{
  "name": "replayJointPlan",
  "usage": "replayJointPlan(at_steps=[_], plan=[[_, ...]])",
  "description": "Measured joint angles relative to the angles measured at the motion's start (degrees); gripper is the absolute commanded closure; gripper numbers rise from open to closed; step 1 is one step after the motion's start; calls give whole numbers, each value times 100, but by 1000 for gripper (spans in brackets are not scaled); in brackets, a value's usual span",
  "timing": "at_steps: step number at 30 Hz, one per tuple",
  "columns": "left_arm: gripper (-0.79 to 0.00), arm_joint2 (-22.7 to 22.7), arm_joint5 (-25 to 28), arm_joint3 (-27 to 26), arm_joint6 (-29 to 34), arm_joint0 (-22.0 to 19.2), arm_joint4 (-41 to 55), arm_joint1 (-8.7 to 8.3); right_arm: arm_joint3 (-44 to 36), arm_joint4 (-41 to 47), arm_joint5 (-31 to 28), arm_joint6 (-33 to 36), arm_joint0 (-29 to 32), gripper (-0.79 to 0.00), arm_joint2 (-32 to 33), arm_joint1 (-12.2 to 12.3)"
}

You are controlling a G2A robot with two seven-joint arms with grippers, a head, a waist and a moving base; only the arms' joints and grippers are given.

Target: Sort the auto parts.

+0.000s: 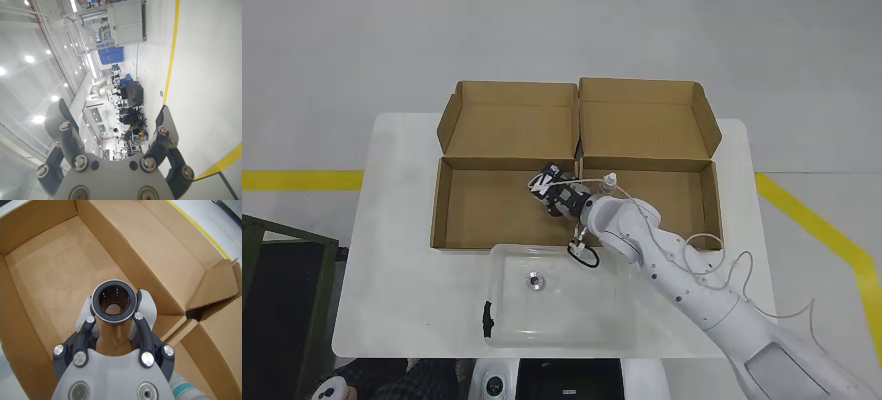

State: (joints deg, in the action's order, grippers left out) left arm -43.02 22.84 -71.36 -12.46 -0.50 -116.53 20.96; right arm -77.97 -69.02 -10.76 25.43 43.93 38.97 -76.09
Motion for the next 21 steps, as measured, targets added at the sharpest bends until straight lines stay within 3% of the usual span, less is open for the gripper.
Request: replayJointPlan(at_steps=[4,6,8,15,17,21], plan=[[-785,0,0,0,0,0,0,0,-7,-92,-51,55,35,-416,33,-20],[-785,0,0,0,0,0,0,0,-23,-130,-67,67,62,-557,51,-26],[-785,0,0,0,0,0,0,0,-66,-167,-75,92,99,-631,77,-31],[-785,0,0,0,0,0,0,0,-626,-448,-211,190,279,-665,204,0],[-785,0,0,0,0,0,0,0,-894,-540,-304,245,383,-720,273,31],[-785,0,0,0,0,0,0,0,-1443,-645,-509,355,641,-693,437,103]])
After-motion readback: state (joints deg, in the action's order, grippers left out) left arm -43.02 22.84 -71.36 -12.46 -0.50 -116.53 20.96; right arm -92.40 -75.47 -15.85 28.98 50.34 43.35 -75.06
